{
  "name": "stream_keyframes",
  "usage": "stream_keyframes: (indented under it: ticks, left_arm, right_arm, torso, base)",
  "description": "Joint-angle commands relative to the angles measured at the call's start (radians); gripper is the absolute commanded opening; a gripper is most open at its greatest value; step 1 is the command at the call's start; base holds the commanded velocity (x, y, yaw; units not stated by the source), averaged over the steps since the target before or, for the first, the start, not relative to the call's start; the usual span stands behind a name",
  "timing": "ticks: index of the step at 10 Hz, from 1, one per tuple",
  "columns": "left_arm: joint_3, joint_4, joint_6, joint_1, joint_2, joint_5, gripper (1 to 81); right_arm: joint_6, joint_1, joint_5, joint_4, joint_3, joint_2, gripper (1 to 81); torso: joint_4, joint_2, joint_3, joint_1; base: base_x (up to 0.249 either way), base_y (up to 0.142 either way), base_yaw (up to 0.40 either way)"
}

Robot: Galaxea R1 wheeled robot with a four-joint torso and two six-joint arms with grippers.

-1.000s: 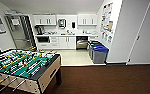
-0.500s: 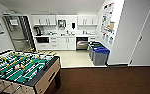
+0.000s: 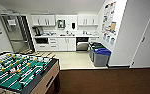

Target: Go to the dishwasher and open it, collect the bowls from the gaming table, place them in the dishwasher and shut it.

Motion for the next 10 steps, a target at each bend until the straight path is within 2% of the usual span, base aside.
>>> stream_keyframes:
  ticks: [1,5,10]
  left_arm:
    - [0.011,0.017,0.007,-0.051,-0.012,0.037,1.0]
    - [0.011,0.017,0.007,-0.051,-0.012,0.037,1.0]
    - [0.011,0.018,0.007,-0.051,-0.013,0.037,1.0]
  right_arm:
    - [-0.003,0.047,-0.069,-0.005,0.003,-0.011,1.0]
    - [-0.003,0.045,-0.069,-0.005,0.003,-0.011,1.0]
    - [-0.003,0.045,-0.069,-0.005,0.003,-0.011,1.0]
  torso:
    - [0.0,0.0,0.0,0.0]
    - [0.0,0.0,0.0,0.0]
    - [0.0,0.0,0.0,0.0]
  base:
    - [0.191,0.0,0.0]
    - [0.192,0.0,0.0]
    - [0.196,-0.068,0.0]
